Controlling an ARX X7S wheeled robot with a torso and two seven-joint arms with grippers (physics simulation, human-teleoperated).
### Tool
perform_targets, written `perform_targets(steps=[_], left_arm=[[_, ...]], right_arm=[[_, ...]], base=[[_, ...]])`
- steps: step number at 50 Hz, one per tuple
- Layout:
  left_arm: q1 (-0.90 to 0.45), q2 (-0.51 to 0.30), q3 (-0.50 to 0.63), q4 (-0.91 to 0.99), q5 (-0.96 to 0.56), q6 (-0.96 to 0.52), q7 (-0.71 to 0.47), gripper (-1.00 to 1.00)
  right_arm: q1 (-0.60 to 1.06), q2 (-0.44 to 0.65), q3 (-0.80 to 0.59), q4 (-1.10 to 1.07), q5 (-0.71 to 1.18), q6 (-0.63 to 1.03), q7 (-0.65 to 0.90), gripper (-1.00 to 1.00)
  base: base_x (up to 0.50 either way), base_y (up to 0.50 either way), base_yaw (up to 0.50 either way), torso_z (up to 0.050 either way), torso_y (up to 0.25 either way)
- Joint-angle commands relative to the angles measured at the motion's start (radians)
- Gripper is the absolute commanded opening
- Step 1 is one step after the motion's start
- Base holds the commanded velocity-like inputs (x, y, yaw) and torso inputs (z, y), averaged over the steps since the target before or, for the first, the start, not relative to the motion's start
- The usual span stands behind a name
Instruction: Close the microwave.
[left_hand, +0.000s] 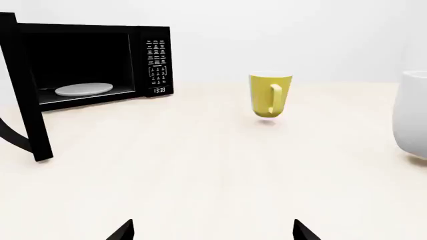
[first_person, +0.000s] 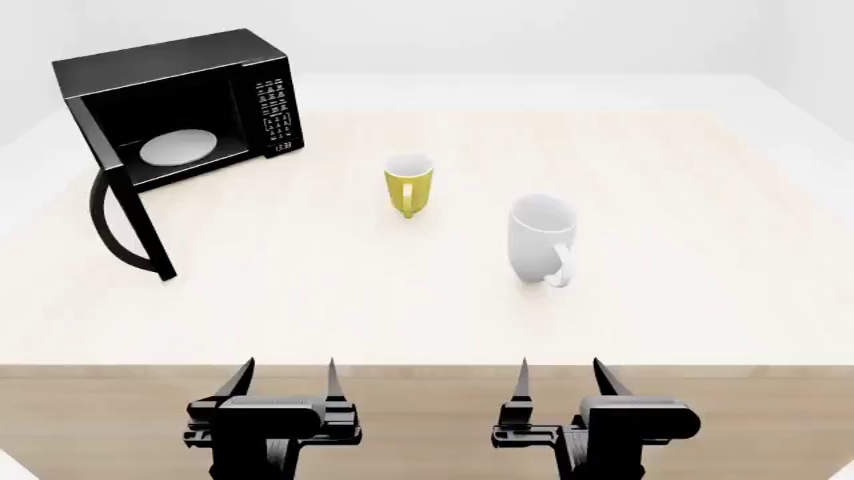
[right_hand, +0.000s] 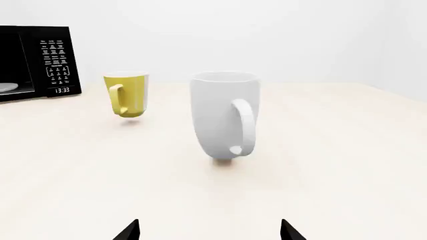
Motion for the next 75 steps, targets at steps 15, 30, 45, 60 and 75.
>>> perform_targets(steps=[15,30,45,60,75], left_arm=[[0.0,-0.052,0.062,0.012,-0.061,-0.013,-0.058,1.0],[0.041,-0.087,0.087,0.146,-0.05,-0.09,-0.11,1.0],[0.096,-0.125,0.081,0.358,-0.088,-0.214,-0.132,1.0],[0.137,-0.156,0.067,0.485,-0.111,-0.268,-0.155,1.0],[0.151,-0.17,0.07,0.526,-0.132,-0.274,-0.165,1.0]], right_arm=[[-0.002,0.056,-0.065,-0.033,0.039,0.02,0.064,1.0],[-0.036,0.088,-0.081,-0.166,0.05,0.102,0.103,1.0],[-0.102,0.125,-0.085,-0.405,0.084,0.232,0.127,1.0],[-0.14,0.13,-0.086,-0.532,0.024,0.283,0.222,1.0],[-0.184,0.179,-0.097,-0.589,0.13,0.277,0.139,1.0]], base=[[0.0,0.0,0.0,0.0,0.0],[0.0,0.0,0.0,0.0,0.0],[0.0,0.0,0.0,0.0,0.0],[0.0,0.0,0.0,0.0,0.0],[0.0,0.17,0.0,0.0,0.0]])
